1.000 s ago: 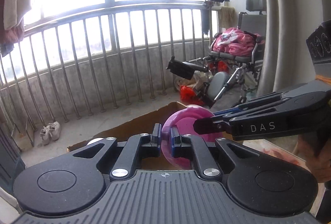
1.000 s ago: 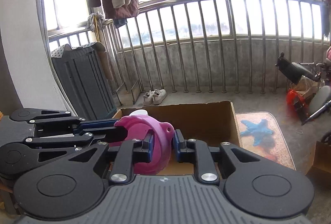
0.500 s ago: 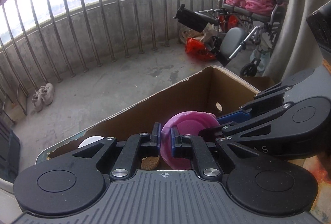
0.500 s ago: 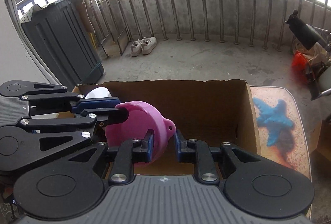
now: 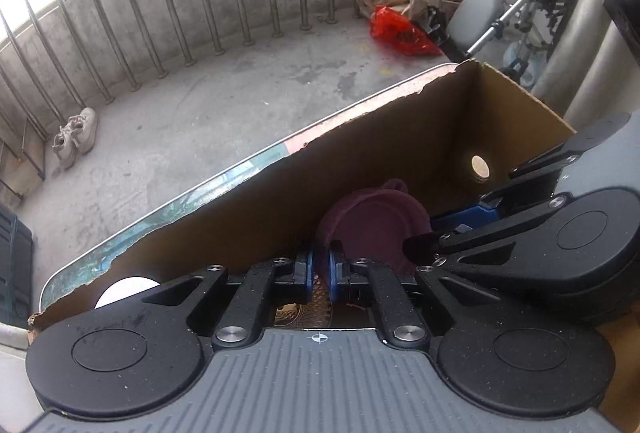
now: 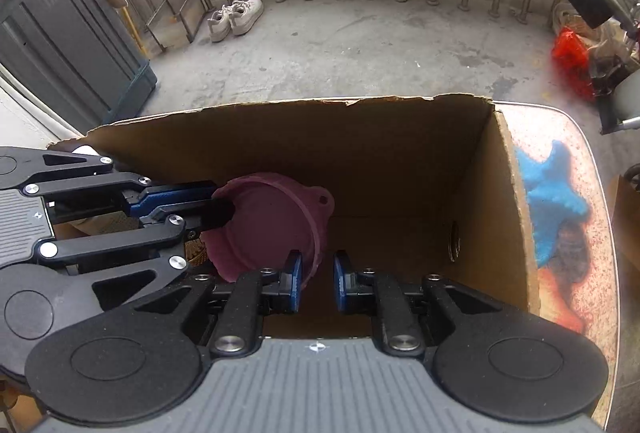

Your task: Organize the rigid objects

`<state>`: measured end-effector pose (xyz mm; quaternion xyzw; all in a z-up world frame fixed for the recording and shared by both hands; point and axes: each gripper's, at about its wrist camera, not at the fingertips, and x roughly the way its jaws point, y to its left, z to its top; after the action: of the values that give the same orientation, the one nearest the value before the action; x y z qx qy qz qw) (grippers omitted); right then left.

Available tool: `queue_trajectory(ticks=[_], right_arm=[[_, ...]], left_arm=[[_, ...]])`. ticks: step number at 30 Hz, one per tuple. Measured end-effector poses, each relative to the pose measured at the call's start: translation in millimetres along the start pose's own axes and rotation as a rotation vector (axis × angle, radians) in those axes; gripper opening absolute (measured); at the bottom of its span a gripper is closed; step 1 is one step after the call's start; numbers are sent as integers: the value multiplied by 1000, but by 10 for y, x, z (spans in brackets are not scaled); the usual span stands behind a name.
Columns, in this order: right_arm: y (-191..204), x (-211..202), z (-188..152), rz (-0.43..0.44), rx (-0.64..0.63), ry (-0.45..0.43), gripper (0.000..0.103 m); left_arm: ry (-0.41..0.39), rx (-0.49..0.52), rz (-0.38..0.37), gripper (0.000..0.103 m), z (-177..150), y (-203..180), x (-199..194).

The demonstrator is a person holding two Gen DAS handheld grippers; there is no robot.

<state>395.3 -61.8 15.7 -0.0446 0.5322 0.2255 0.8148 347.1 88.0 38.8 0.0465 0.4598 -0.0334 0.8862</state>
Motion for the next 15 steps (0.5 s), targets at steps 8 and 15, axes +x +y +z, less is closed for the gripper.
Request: queue_trajectory(ticks=[8, 15], right_arm=[[12, 93, 91, -7, 8, 19, 19], [9, 251, 144, -13, -3, 73, 23]], left_arm=[[-33, -24, 17, 12, 0, -2, -128], [-43, -37, 49, 14, 25, -15, -229]])
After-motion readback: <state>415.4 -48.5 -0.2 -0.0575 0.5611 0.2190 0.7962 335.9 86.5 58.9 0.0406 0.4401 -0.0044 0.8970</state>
